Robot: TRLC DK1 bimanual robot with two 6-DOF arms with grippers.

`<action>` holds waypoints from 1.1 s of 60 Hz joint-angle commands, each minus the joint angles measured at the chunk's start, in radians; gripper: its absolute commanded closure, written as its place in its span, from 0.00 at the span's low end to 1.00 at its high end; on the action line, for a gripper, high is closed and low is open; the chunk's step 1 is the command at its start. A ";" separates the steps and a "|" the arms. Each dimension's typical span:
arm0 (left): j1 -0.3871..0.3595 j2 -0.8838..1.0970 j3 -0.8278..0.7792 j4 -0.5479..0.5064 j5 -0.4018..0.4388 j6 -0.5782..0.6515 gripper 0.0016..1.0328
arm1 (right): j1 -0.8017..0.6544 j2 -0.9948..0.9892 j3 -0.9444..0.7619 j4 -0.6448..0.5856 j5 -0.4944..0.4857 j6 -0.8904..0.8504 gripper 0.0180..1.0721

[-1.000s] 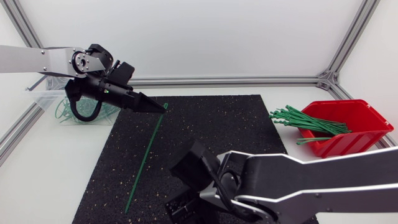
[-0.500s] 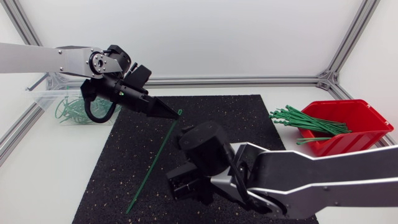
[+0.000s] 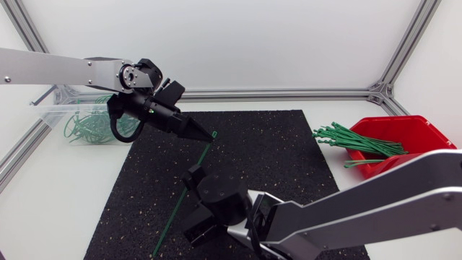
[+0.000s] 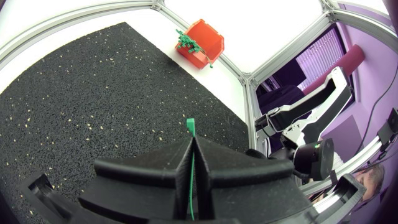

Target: Take a green cable tie from the red box, thread the tail through the head to close it, then place it in the transparent bin on the left.

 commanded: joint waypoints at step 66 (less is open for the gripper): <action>0.035 0.078 0.093 -0.147 0.057 0.117 0.97 | 0.195 0.149 0.016 0.187 0.052 -0.104 0.80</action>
